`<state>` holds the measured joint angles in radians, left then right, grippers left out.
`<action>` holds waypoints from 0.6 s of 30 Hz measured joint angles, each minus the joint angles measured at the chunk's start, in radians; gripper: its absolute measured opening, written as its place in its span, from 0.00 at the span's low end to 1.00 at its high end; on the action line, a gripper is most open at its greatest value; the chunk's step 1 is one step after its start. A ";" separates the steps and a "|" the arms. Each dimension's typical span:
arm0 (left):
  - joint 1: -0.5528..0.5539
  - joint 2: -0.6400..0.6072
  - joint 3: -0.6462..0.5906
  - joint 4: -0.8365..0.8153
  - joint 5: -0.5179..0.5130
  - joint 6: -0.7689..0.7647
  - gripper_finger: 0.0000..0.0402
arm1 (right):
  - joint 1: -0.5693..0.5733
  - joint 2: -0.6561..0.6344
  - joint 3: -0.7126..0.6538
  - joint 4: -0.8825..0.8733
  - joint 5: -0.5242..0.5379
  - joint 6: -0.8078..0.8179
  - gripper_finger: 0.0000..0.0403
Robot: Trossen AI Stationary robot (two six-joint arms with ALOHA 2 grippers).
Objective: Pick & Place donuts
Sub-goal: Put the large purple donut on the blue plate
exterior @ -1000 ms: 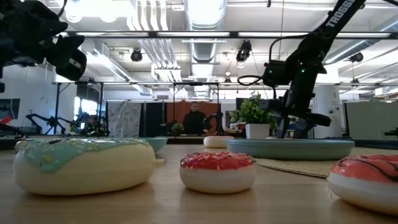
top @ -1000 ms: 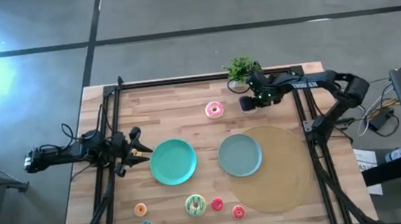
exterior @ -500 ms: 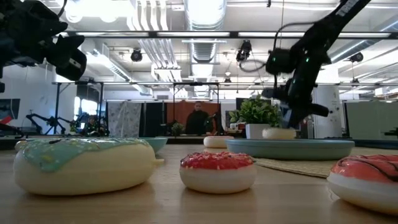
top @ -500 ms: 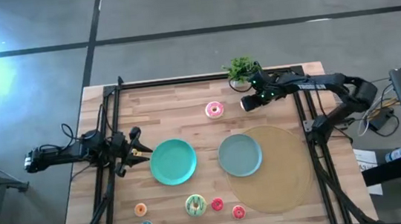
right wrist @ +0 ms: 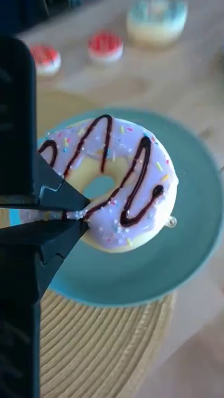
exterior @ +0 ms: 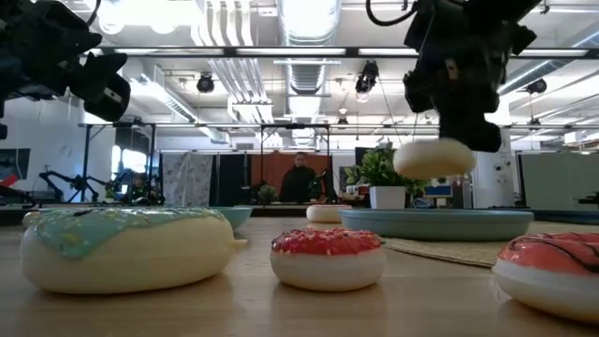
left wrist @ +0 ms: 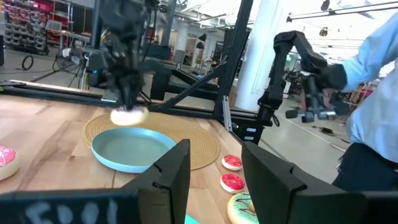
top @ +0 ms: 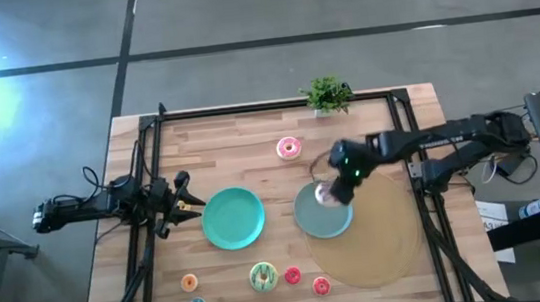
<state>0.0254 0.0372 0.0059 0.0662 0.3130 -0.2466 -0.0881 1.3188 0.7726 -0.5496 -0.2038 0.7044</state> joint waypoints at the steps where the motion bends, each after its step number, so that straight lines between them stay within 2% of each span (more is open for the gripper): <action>1: 0.000 0.000 0.000 0.000 0.000 0.000 0.30 | 0.021 0.019 0.000 0.005 0.026 0.012 0.03; 4: 0.000 0.000 0.000 0.000 0.000 0.000 0.30 | 0.053 0.081 0.001 0.008 0.093 0.057 0.03; 8: 0.000 0.000 0.000 0.000 0.000 0.000 0.30 | 0.057 0.156 0.020 0.014 0.096 0.060 0.09; 16: 0.001 0.000 0.000 0.000 0.000 0.000 0.30 | 0.056 0.195 0.105 -0.007 0.104 -0.025 0.38; 18: 0.000 0.000 0.000 0.000 0.000 0.000 0.30 | 0.056 0.184 0.133 -0.042 0.152 -0.064 0.44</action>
<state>0.0257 0.0372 0.0059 0.0666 0.3132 -0.2466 -0.0322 1.5026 0.9057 -0.5920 -0.0515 0.6399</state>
